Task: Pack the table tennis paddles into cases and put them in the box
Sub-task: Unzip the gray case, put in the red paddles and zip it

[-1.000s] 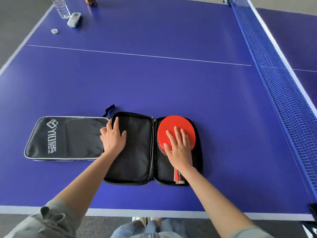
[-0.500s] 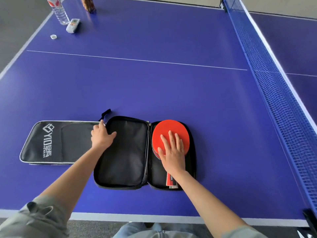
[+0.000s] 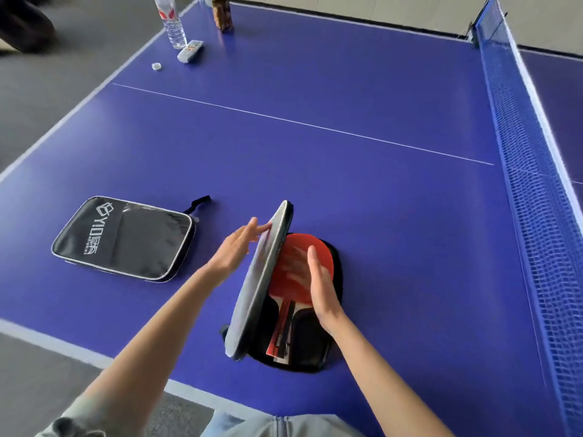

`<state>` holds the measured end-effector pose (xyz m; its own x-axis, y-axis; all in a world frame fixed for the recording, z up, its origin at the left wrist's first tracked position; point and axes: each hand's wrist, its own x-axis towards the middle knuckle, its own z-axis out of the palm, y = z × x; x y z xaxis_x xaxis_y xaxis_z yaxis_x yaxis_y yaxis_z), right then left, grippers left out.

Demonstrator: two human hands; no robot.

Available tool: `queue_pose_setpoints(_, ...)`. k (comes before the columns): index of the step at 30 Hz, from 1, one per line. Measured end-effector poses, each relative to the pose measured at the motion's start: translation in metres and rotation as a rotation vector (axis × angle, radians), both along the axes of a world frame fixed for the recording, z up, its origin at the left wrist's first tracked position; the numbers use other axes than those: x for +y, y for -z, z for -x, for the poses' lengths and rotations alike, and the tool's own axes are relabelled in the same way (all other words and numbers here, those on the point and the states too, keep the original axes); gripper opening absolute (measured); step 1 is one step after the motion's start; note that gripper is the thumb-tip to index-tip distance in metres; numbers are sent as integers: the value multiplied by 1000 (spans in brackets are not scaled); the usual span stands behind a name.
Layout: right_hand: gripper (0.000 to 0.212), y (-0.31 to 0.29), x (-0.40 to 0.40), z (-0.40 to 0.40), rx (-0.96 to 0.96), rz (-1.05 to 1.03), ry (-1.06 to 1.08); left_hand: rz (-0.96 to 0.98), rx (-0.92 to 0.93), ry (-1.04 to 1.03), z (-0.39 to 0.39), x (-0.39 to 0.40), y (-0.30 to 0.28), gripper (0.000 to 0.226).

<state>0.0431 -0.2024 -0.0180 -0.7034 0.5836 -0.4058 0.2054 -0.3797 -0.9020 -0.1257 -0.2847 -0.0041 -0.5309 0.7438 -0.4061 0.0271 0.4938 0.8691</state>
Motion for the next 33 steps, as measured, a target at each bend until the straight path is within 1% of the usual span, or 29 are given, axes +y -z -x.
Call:
queue_pose_setpoints(2, 35, -9, 9, -7, 45, 35, 18, -37, 4, -8, -25, 14, 14, 48)
queue_pose_setpoints(4, 24, -4, 18, -12, 5, -32, 54, -69, 61, -21, -43, 27, 24, 42)
queue_pose_setpoints(6, 25, 8, 29, -19, -67, -108, 75, -85, 135, -25, -54, 37, 33, 40)
queue_pose_setpoints(8, 27, 22, 39, -28, -120, -142, 89, -64, 214, -28, -63, 42, 39, 39)
queue_pose_setpoints(10, 29, 34, 46, -39, -202, -174, 134, 17, 346, 37, -72, 44, 49, 39)
queue_pose_setpoints(12, 19, 46, 50, -50, -292, -211, 173, 107, 497, 162, -82, 46, 59, 47)
queue_pose_setpoints(15, 8, 65, 52, -62, -419, -263, 164, 231, 637, 283, -97, 47, 77, 59)
queue_pose_setpoints(18, 13, 73, 53, -64, -467, -324, 121, 347, 895, 371, -111, 46, 94, 63)
queue_pose_setpoints(19, 15, 76, 56, -62, -481, -359, 104, 376, 937, 368, -112, 47, 98, 62)
queue_pose_setpoints(21, 15, 76, 60, -61, -501, -432, 70, 399, 968, 337, -114, 51, 101, 61)
queue_pose_setpoints(23, 15, 76, 66, -59, -523, -445, 39, 413, 982, 319, -115, 54, 101, 61)
queue_pose_setpoints(25, 19, 75, 72, -52, -536, -454, 62, 413, 974, 305, -114, 56, 103, 61)
queue_pose_setpoints(26, 25, 75, 76, -47, -516, -522, 90, 413, 967, 297, -113, 57, 103, 60)
queue_pose_setpoints(28, 31, 75, 90, -32, -448, -743, 81, 408, 965, 289, -112, 57, 104, 60)
queue_pose_setpoints(29, 30, 75, 99, -20, -409, -840, 28, 406, 967, 289, -112, 57, 105, 60)
queue_pose_setpoints(30, 27, 73, 109, -5, -363, -891, -41, 405, 971, 289, -112, 58, 105, 59)
queue_pose_setpoints(31, 23, 70, 119, 12, -314, -893, -118, 405, 974, 288, -113, 58, 106, 59)
queue_pose_setpoints(33, 20, 62, 137, 51, -254, -827, -315, 410, 974, 287, -113, 58, 106, 59)
